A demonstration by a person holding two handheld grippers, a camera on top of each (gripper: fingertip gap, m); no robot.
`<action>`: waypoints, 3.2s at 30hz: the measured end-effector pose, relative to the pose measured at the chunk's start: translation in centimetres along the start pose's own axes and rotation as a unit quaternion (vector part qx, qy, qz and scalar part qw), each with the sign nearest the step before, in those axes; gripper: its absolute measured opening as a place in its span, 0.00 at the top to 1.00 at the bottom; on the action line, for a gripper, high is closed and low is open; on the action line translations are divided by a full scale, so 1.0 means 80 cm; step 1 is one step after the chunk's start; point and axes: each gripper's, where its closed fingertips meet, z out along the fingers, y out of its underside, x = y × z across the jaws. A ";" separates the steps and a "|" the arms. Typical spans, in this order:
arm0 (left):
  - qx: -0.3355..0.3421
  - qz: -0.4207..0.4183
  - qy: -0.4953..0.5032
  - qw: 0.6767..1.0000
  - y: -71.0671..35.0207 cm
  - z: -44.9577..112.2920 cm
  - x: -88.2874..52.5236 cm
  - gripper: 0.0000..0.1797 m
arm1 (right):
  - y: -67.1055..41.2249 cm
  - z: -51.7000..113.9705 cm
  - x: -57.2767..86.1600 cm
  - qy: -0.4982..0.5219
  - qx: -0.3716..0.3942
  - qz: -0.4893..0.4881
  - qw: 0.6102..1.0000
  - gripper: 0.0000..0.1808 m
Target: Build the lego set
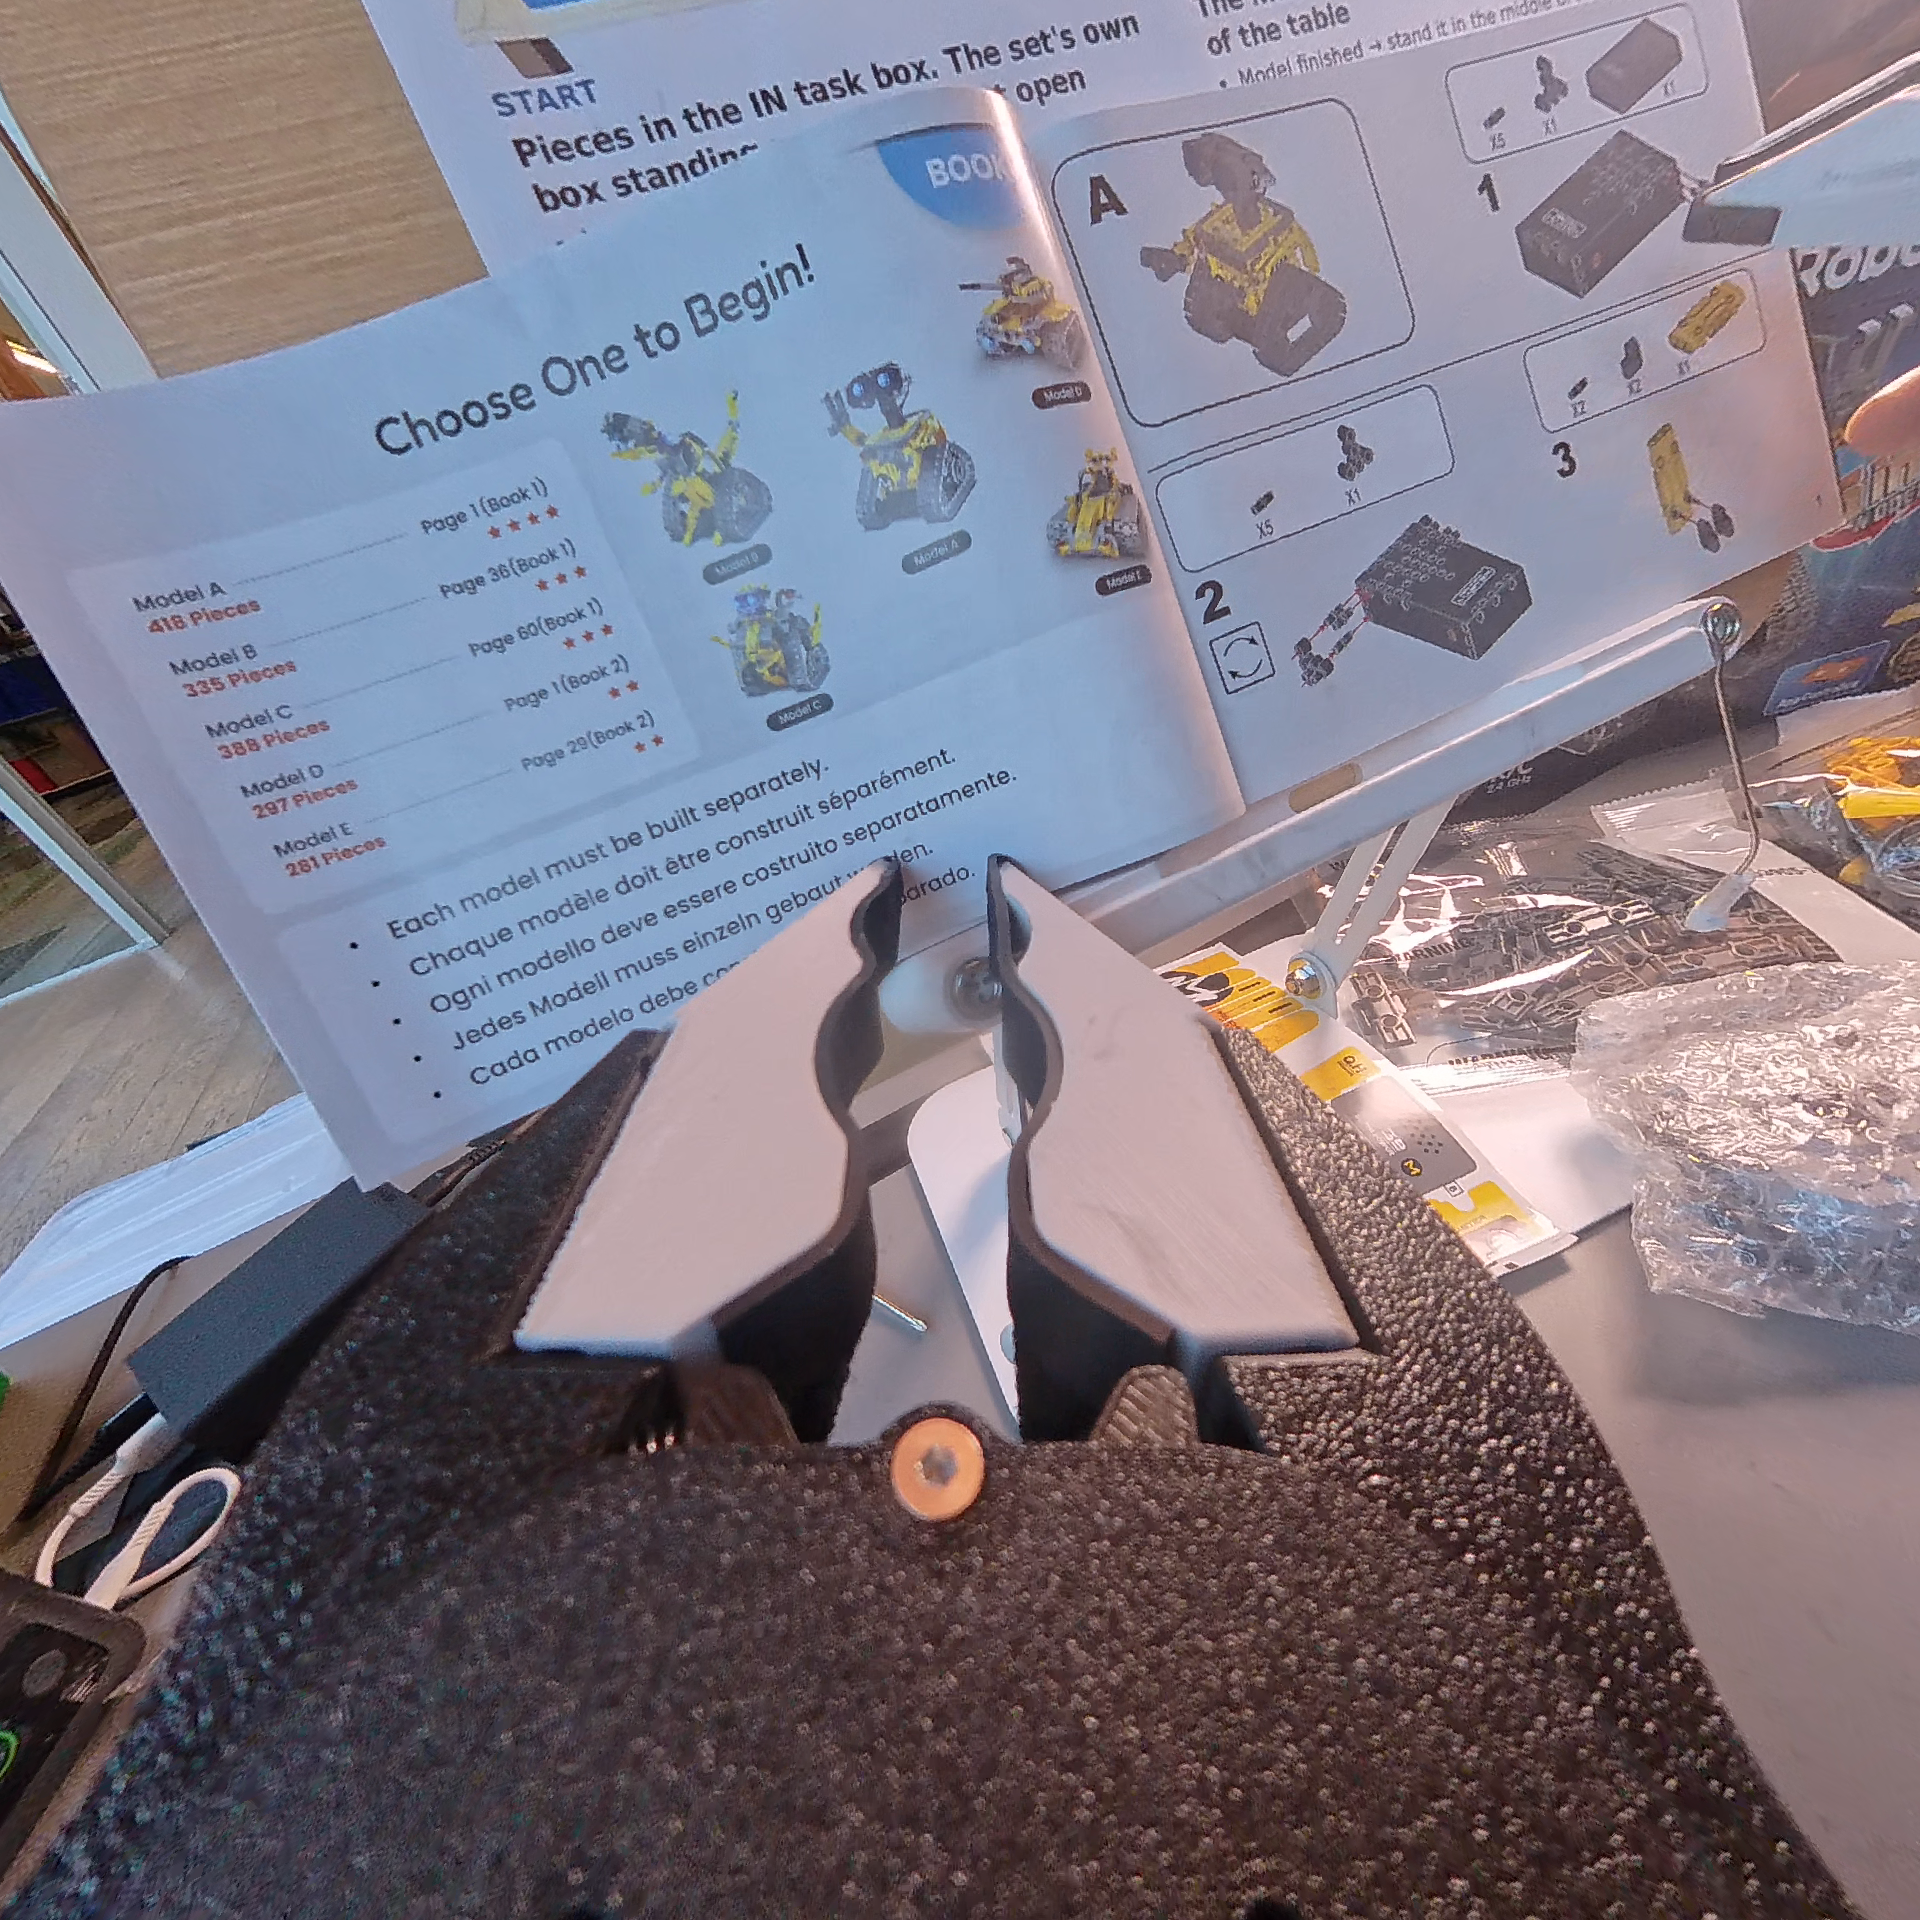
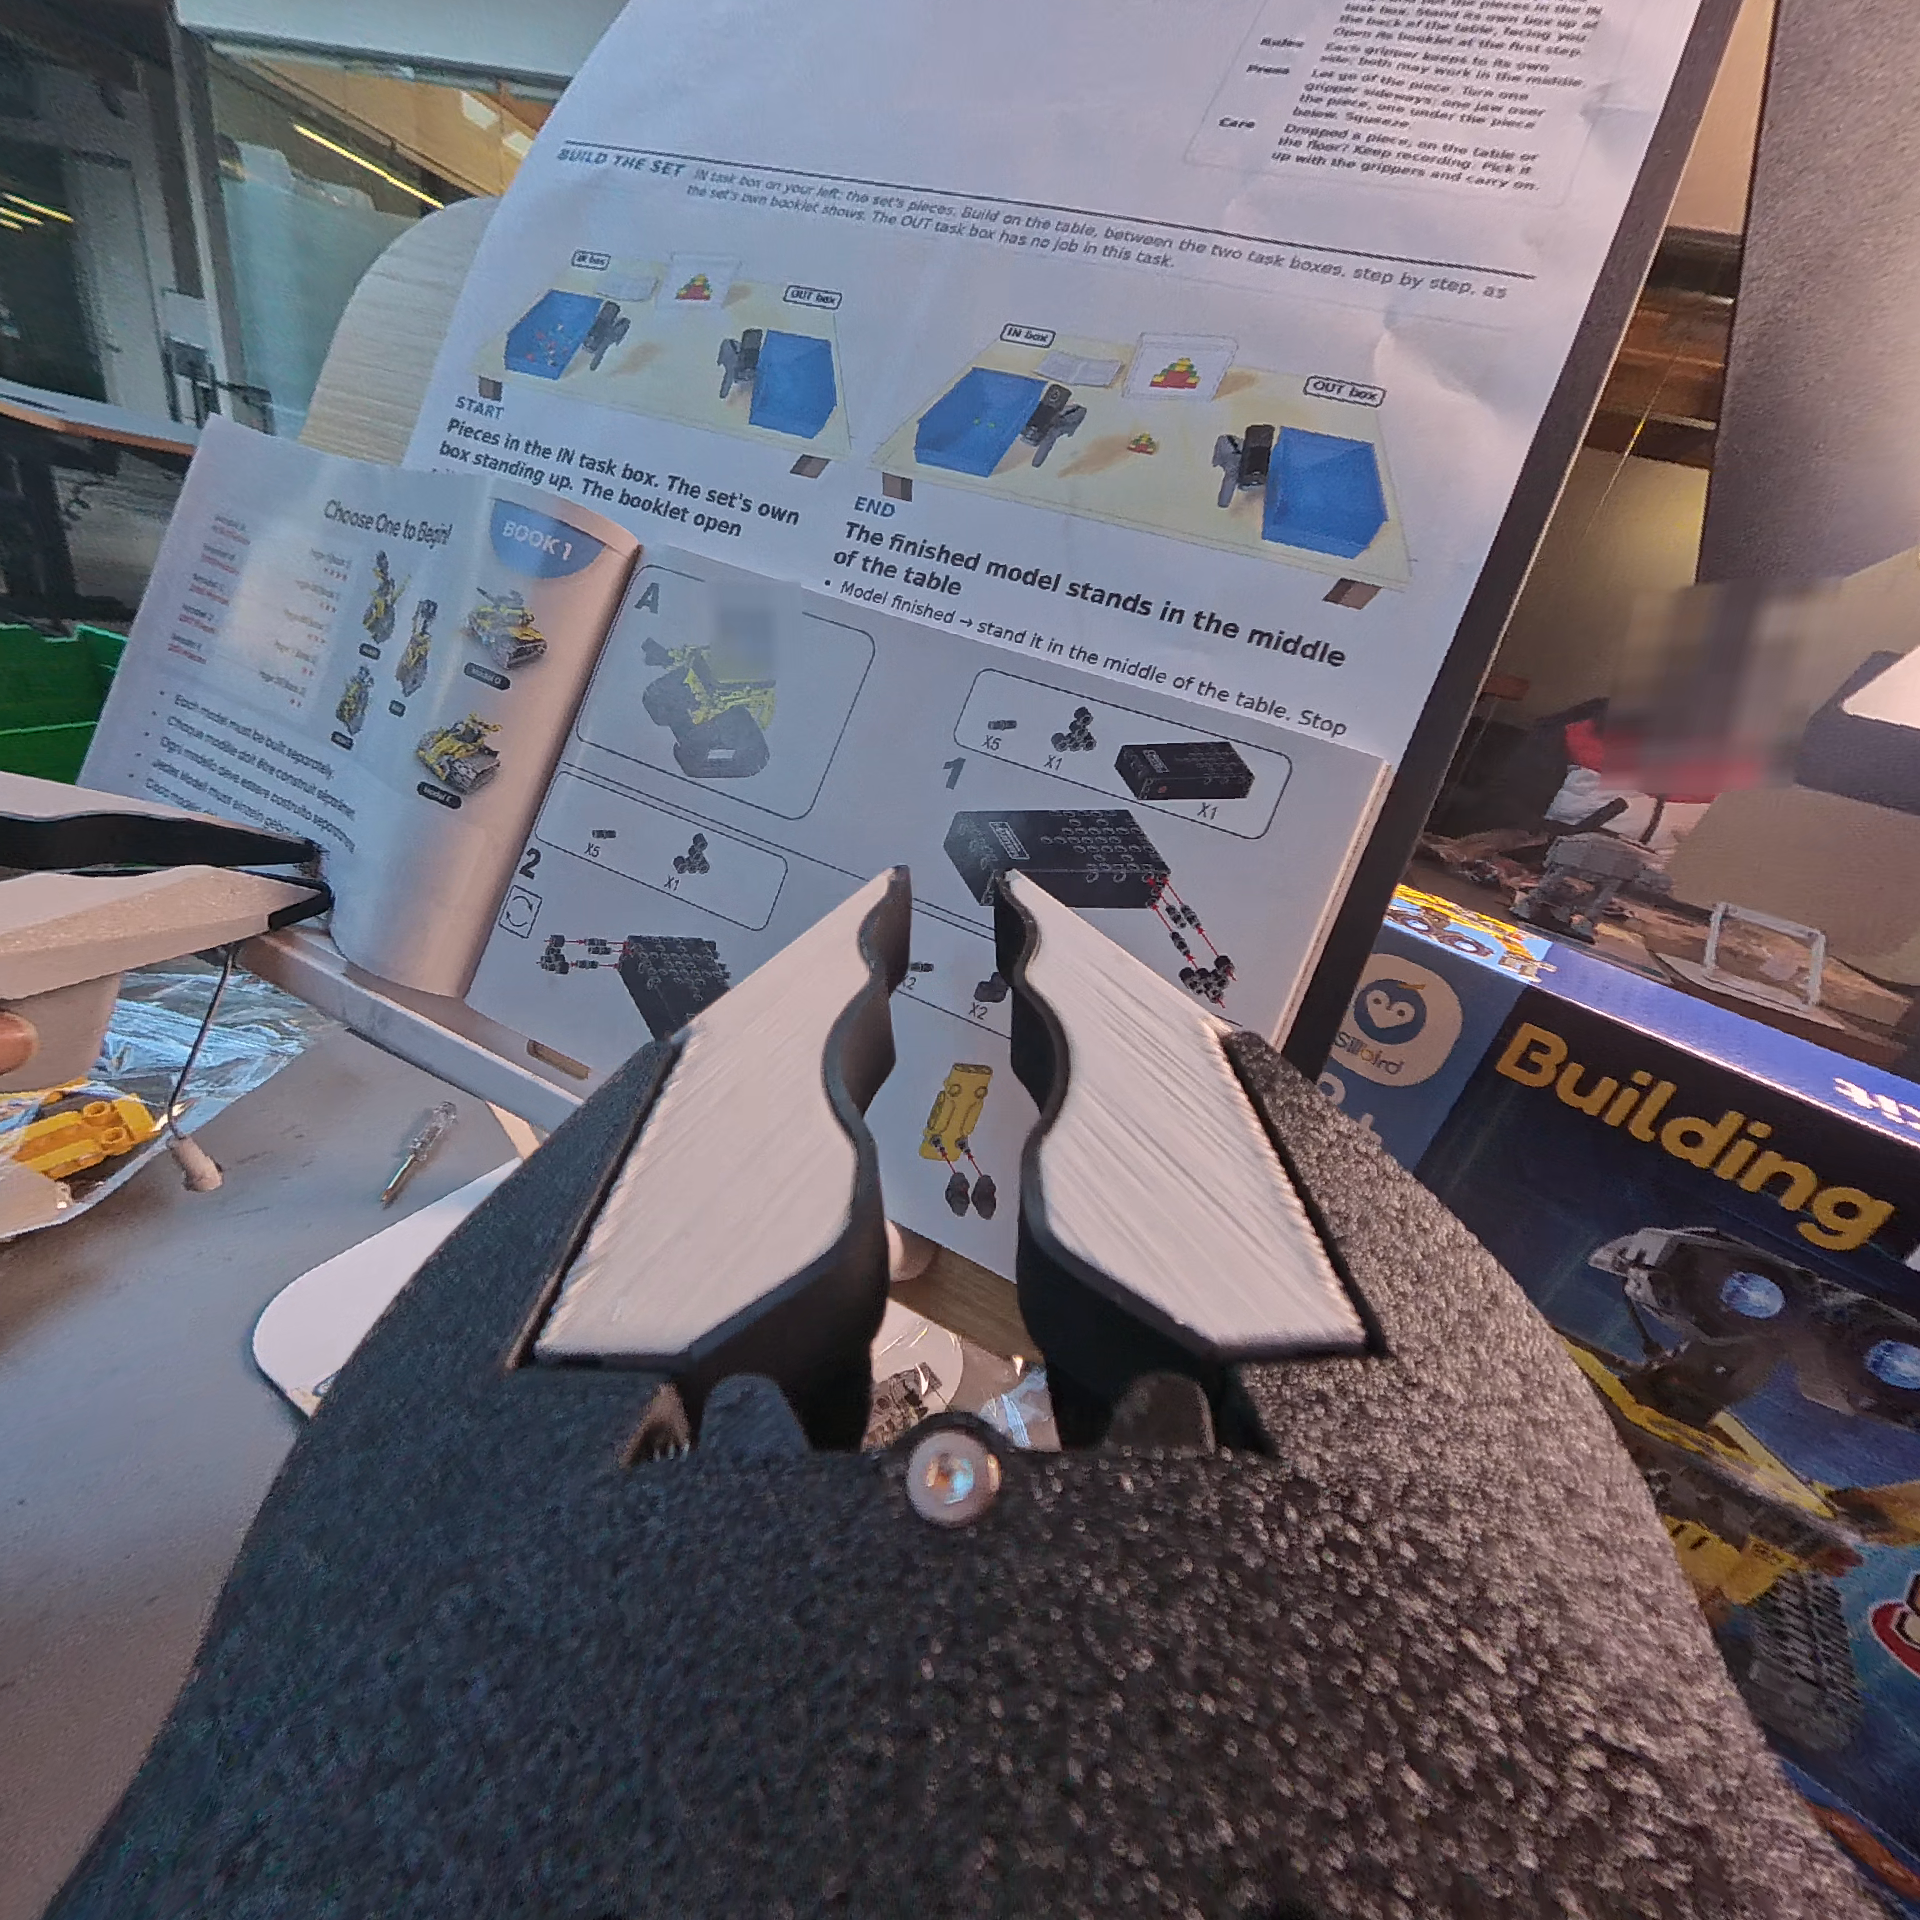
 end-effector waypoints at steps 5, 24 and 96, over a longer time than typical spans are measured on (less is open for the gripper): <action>0.000 0.001 0.000 1.000 0.000 0.000 0.000 0.91 | 0.000 -0.001 0.008 0.011 0.001 0.000 1.000 0.97; 0.002 0.002 0.001 1.000 0.000 0.000 0.000 0.91 | 0.010 -0.001 0.042 0.052 -0.005 -0.025 0.998 0.95; 0.101 0.017 -0.016 0.995 -0.133 -0.084 -0.042 0.83 | -0.057 -0.231 0.185 0.093 -0.037 -0.085 0.991 0.88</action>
